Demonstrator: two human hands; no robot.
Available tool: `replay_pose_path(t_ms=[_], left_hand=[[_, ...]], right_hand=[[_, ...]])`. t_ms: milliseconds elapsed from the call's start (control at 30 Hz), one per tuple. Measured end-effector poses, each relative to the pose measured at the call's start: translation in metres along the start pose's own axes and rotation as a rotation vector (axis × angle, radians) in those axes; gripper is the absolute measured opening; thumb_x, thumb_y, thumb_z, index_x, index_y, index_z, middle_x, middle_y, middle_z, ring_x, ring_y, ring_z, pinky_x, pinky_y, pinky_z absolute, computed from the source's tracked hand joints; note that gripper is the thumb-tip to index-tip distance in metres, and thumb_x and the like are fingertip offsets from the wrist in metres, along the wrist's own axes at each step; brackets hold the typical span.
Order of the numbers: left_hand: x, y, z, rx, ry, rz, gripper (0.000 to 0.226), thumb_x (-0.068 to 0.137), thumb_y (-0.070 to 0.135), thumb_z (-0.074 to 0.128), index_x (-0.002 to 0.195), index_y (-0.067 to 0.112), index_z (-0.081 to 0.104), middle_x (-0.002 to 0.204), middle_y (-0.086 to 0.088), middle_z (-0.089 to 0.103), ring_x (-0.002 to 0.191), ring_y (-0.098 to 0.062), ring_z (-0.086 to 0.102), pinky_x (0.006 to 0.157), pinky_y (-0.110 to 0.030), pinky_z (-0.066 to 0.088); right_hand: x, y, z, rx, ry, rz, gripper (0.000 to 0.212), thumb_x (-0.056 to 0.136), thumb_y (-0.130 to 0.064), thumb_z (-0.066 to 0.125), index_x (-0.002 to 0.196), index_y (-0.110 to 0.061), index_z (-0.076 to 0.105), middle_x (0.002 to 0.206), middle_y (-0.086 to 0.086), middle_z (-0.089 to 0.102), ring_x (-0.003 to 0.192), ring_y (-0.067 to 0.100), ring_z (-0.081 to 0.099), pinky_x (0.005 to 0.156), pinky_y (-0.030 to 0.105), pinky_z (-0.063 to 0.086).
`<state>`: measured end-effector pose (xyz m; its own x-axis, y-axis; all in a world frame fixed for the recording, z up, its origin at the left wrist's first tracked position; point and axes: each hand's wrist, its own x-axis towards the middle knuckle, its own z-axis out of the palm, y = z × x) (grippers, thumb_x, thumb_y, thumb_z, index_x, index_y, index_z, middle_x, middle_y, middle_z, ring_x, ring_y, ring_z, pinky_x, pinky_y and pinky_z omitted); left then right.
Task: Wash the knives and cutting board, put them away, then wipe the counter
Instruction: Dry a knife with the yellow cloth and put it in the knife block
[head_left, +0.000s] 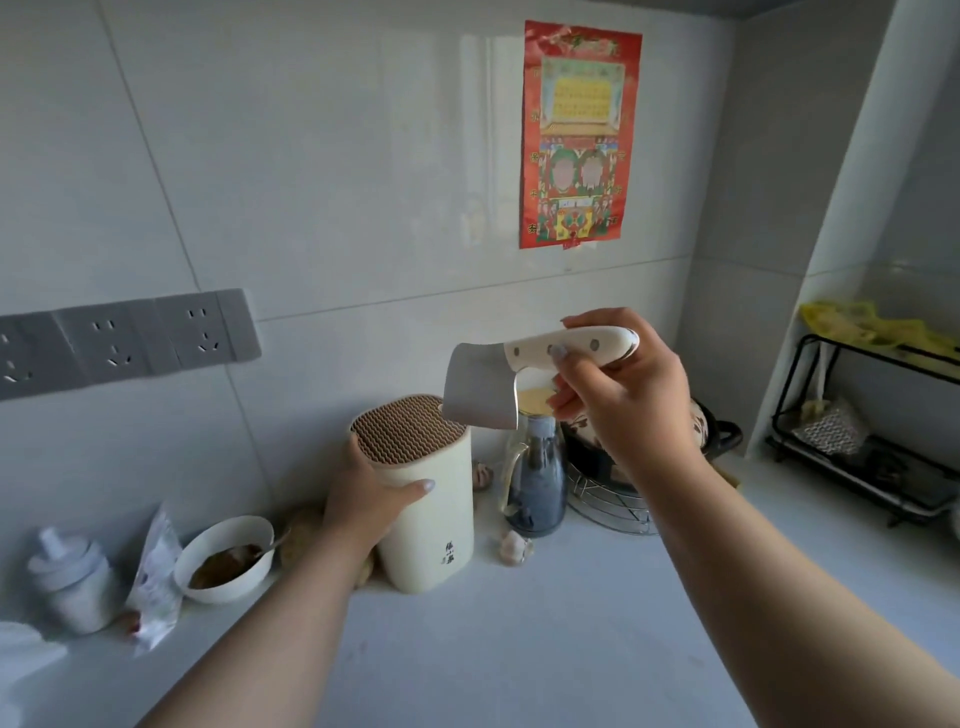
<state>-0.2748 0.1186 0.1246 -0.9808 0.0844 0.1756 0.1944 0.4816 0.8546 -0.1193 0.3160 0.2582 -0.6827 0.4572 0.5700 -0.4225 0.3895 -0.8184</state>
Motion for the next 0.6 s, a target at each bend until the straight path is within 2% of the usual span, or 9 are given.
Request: replay_pose_path(t_ms=[167,233,367,500,600], left_hand=[[0.021,-0.013,-0.004,-0.028,-0.003,0.006,0.105,0.056,0.024,0.088,0.143,0.020,0.030,0.138,0.001,0.049,0.125,-0.019,0.049,0.107,-0.042,0.039],[0.027,-0.017,-0.005,-0.040,-0.029,0.011,0.109,0.055,0.027,0.087,0.145,0.021,0.028,0.140,0.001,0.047,0.127,-0.018,0.047,0.109,-0.044,0.038],[0.034,-0.020,-0.005,-0.066,-0.060,0.016,0.117,0.047,0.041,0.081,0.147,0.022,0.024,0.143,0.002,0.045,0.129,-0.016,0.045,0.110,-0.044,0.036],[0.036,-0.021,-0.006,-0.045,-0.058,0.047,0.105,0.062,0.024,0.087,0.147,0.021,0.026,0.142,0.002,0.047,0.127,-0.017,0.047,0.109,-0.040,0.037],[0.038,-0.024,-0.005,-0.021,-0.045,0.067,0.103,0.065,0.024,0.086,0.148,0.021,0.025,0.142,0.003,0.047,0.128,-0.017,0.047,0.108,-0.038,0.037]], right_hand=[[0.024,0.005,0.016,-0.059,-0.034,-0.020,0.017,0.086,-0.011,0.065,0.092,-0.026,0.060,0.068,0.004,0.068,0.051,0.017,0.068,0.051,0.031,0.058],[0.032,0.006,0.024,-0.074,-0.060,-0.025,0.017,0.086,-0.010,0.065,0.090,-0.025,0.060,0.069,0.004,0.068,0.051,0.017,0.067,0.050,0.028,0.057],[0.046,0.009,0.042,-0.108,-0.096,-0.017,0.014,0.082,-0.009,0.064,0.090,-0.021,0.061,0.064,0.003,0.066,0.049,0.018,0.066,0.050,0.032,0.057],[0.053,0.006,0.053,-0.185,-0.113,-0.064,0.010,0.080,-0.013,0.063,0.087,-0.020,0.062,0.060,0.000,0.065,0.049,0.018,0.067,0.053,0.037,0.058],[0.056,0.002,0.058,-0.237,-0.116,-0.108,0.009,0.081,-0.016,0.064,0.089,-0.018,0.062,0.061,-0.002,0.066,0.050,0.016,0.067,0.054,0.039,0.058]])
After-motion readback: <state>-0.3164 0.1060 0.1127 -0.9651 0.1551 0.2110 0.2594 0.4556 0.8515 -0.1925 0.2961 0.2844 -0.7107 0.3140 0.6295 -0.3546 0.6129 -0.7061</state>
